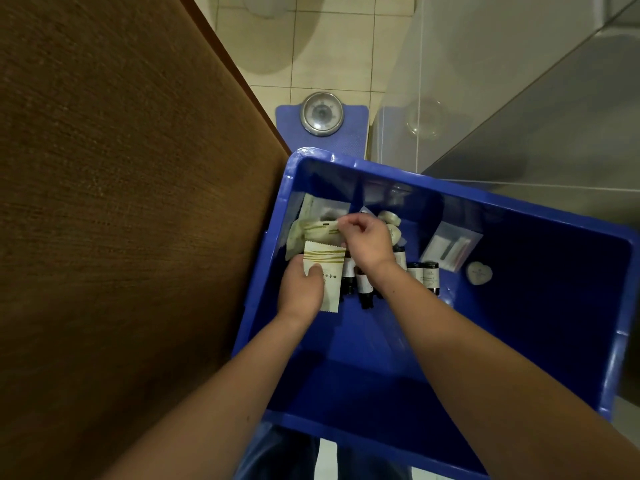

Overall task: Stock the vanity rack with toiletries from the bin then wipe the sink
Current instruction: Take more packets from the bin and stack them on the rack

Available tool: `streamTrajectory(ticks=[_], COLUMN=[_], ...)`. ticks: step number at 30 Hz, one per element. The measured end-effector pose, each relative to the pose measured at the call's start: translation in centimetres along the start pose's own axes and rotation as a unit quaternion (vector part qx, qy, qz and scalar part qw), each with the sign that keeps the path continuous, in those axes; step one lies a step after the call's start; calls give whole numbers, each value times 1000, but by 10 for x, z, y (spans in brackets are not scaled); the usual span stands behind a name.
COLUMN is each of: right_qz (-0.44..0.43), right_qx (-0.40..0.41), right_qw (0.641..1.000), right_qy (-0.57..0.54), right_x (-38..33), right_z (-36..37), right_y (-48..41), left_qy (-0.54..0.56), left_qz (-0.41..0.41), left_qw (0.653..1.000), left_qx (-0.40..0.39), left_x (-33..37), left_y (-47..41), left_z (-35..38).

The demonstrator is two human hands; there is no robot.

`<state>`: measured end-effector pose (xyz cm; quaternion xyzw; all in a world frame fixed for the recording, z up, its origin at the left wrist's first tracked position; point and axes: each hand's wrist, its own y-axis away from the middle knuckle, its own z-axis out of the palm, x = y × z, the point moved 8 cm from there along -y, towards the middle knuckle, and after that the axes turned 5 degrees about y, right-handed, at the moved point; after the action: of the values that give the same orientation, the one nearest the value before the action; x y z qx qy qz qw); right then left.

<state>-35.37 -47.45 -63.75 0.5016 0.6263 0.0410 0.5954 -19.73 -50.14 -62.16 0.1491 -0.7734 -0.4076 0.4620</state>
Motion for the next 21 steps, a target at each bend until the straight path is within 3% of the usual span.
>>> streamTrajectory(ticks=[12,21], right_qz=[-35,5], right_qx=[81,117], right_qw=[996,992], right_qy=[23,36], right_x=[-52,-64], right_z=[-90,-155], right_y=[64,137], left_qy=[-36,-89], left_qz=[9,95], left_qw=[999,991], left_qx=[-5,-33], left_x=[49,108], left_y=[63,138], left_z=[3,3])
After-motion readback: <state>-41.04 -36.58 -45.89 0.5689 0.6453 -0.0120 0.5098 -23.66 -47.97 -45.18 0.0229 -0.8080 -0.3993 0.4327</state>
